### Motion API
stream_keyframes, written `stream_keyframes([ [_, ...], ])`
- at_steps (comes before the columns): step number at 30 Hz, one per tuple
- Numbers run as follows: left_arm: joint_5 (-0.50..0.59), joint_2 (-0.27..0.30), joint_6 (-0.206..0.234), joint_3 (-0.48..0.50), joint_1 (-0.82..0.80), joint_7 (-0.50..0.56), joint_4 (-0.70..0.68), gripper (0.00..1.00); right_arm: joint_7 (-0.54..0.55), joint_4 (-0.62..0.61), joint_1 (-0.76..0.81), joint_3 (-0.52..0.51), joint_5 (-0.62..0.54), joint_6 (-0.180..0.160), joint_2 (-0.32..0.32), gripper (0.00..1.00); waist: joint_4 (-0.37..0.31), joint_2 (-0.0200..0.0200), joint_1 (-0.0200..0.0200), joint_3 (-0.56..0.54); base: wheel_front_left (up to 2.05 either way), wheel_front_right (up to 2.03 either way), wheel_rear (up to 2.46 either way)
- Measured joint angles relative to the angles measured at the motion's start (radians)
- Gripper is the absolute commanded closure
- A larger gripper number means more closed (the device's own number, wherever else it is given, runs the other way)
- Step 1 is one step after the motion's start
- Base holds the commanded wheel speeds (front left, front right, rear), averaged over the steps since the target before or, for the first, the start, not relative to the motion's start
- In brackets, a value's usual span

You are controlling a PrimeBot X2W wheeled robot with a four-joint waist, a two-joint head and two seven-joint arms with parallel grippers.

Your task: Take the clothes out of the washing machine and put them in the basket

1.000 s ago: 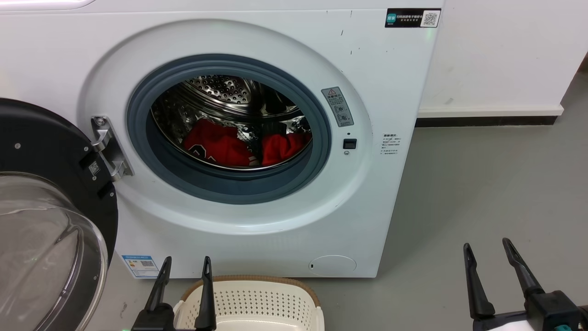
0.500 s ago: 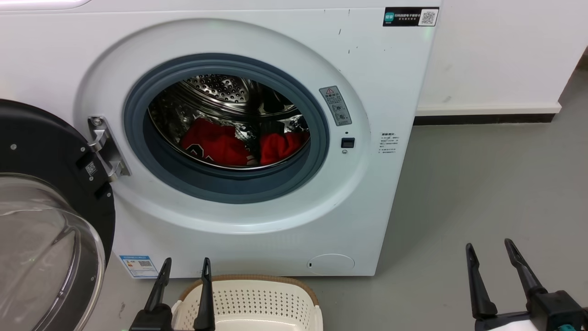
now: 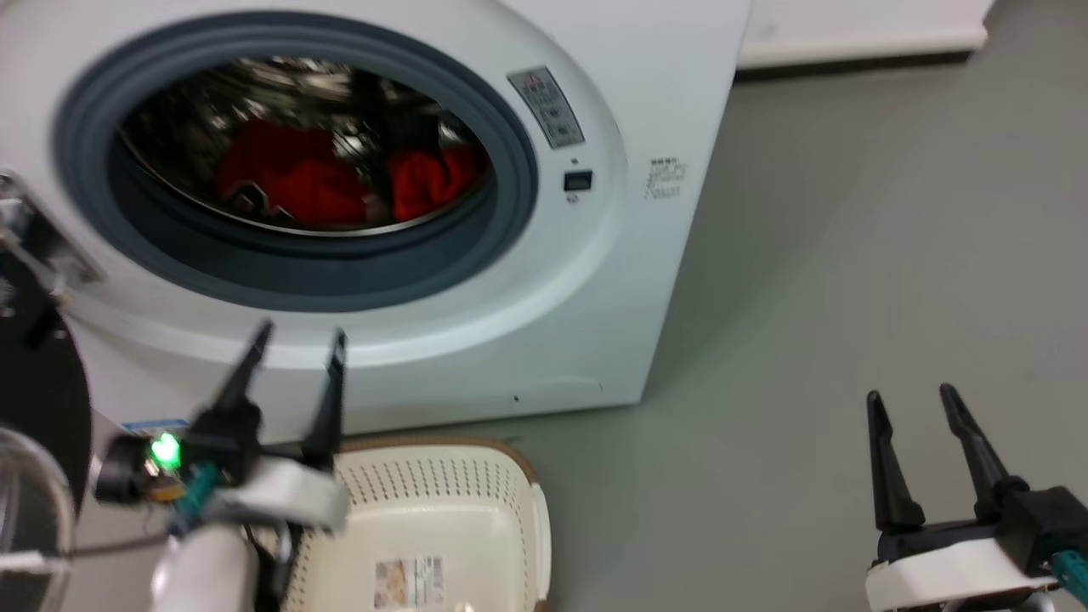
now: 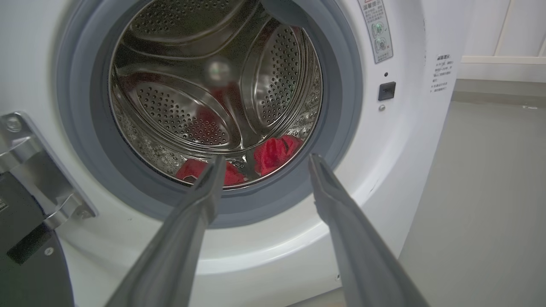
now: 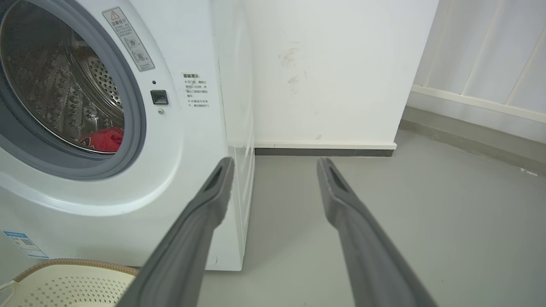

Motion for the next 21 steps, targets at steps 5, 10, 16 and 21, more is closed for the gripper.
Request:
stream_keyframes([
  [5,-0.034,0.159,-0.039,0.006,-0.378,0.035,0.206,0.0,0.0,0.01,-0.065,-0.006,0.069,0.0,-0.002,0.0,-0.059,0.0,0.0001,0.174,0.0,0.0,0.0],
  [10,-0.048,0.243,-0.045,-0.086,-0.669,0.216,0.348,0.0,0.0,0.005,-0.115,-0.01,0.104,0.0,-0.002,0.0,-0.099,0.0,0.0002,0.286,0.0,0.0,0.0],
  [16,-0.094,0.315,-0.047,-0.211,-0.95,0.437,0.483,0.0,0.0,-0.005,-0.149,0.01,0.153,0.0,-0.002,0.0,-0.144,0.0,0.0002,0.4,0.0,0.0,0.0],
  [21,-0.114,0.368,-0.047,-0.266,-1.138,0.579,0.573,0.0,0.0,-0.026,-0.164,0.06,0.17,0.0,-0.001,0.0,-0.175,0.0,0.0001,0.48,0.0,0.0,0.0],
])
